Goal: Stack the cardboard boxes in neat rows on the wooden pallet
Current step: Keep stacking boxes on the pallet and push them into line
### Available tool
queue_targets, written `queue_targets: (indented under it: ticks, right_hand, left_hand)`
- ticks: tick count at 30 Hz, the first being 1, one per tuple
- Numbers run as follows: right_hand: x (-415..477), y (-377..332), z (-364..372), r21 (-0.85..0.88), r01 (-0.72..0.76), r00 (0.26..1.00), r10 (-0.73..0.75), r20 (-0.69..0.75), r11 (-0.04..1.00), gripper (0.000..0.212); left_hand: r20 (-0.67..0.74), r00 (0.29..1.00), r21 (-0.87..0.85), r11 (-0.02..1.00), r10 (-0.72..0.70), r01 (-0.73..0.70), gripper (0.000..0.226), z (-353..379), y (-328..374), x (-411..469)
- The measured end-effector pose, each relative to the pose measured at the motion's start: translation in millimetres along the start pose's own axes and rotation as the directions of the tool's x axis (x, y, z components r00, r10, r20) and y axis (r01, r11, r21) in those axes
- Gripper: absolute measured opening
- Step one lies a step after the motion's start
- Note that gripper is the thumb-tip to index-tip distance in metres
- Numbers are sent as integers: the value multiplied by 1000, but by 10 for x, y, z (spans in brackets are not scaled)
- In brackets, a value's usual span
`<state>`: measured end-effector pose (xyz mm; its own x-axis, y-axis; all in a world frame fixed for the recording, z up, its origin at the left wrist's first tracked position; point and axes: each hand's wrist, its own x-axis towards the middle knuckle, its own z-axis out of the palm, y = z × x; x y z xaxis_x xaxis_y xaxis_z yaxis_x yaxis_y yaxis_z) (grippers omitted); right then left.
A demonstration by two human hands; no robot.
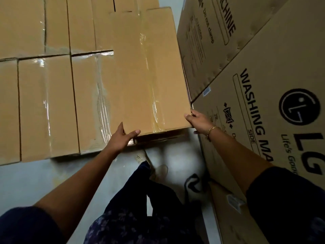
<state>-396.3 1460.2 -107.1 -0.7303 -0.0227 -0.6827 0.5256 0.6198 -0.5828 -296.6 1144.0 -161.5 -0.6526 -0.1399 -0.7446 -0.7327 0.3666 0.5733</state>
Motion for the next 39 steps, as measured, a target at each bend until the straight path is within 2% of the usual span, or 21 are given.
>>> queue_targets:
  ticks: [4,9,15,18,21,25,28,30,36,39]
  right_hand:
    - [-26,-31,27,62,-41,999,42,-10,997,47]
    - [31,-86,-3,73,-29,999,30,-17,997,47]
    - [-18,-5,0,88,-44,999,46,-18,995,46]
    - [-87,58,0,105,-70,997,72,-22,992,46]
    - [-140,122,12,130,-81,996,84,-20,988,46]
    - [-172,172,20,146,-79,996,83,-19,986,47]
    - [-168,196,25,139,-81,996,84,-19,987,46]
    - [-163,210,31,139,-78,997,81,-18,987,46]
    - [-151,263,29,143,-99,995,102,-18,985,46]
    - [-156,287,35,111,-87,996,89,-12,990,46]
  left_hand:
    - [-10,1000,-54,998,28,-28,110,6,82,-35]
    - [-40,998,-121,991,58,-63,76,37,178,29]
    - [10,1000,-160,987,29,-27,78,84,90,-49]
    - [34,999,-127,992,14,-10,105,72,36,-162]
    - [44,998,-136,990,34,-28,89,89,5,-237]
    - [51,998,-137,990,42,-35,96,100,-31,-275]
    - [48,997,-146,988,64,-56,88,108,-39,-296]
    - [42,997,-141,989,61,-55,93,111,-43,-309]
    - [42,996,-139,987,83,-76,74,136,28,-413]
    - [47,995,-125,989,84,-77,75,135,-18,-405]
